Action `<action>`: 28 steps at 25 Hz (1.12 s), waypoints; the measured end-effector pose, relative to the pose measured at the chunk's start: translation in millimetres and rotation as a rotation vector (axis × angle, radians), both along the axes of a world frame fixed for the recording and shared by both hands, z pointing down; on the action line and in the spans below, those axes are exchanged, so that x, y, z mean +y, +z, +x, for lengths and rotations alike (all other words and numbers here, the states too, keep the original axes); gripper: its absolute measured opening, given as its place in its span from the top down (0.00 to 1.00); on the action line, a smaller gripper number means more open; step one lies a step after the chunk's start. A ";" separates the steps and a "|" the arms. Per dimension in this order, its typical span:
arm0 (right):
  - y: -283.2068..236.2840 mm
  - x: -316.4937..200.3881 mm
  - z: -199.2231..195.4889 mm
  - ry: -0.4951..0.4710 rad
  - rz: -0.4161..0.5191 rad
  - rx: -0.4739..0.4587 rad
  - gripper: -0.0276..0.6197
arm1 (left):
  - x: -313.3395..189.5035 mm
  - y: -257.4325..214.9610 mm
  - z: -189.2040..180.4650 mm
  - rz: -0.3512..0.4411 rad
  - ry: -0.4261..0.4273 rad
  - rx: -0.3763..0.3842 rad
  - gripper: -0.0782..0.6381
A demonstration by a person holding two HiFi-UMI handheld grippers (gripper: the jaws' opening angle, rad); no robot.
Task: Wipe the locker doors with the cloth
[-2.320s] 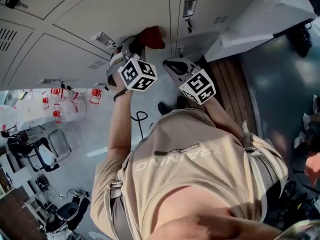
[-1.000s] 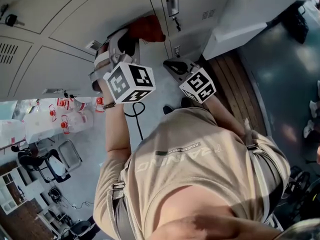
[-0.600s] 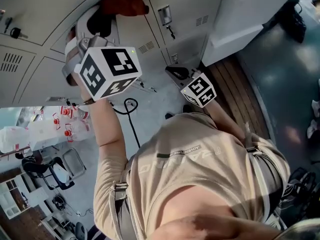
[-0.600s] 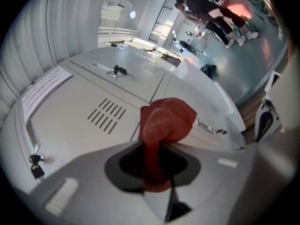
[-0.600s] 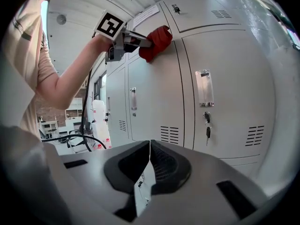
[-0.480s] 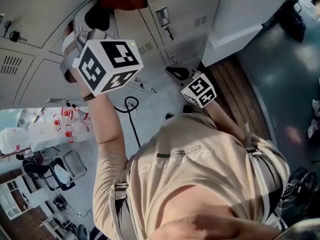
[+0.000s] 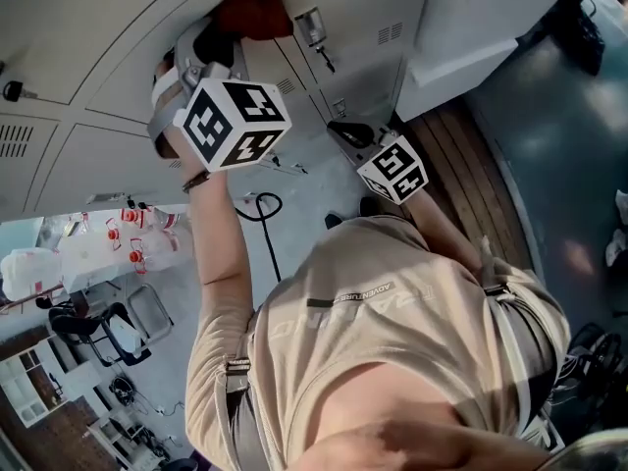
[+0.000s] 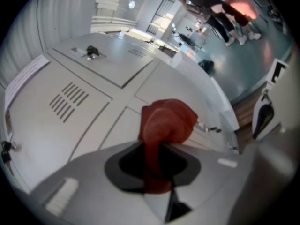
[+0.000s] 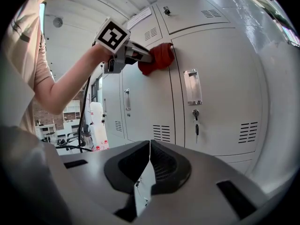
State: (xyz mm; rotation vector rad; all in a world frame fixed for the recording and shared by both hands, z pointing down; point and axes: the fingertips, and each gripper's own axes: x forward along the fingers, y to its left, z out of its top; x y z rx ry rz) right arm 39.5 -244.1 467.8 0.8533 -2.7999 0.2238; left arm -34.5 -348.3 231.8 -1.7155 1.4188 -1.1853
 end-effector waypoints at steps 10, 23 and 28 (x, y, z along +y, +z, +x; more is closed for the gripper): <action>-0.3 -7.3 -0.3 -0.030 0.003 0.019 0.93 | -3.3 139.6 3.8 -0.150 0.016 0.060 0.77; 22.7 -5.7 19.4 -0.021 -0.036 0.048 0.93 | -1.6 372.4 0.3 -0.594 -0.054 0.112 0.78; 25.4 0.8 25.2 -0.021 -0.045 0.022 0.93 | 29.9 427.1 -1.7 -0.742 -0.051 0.198 0.78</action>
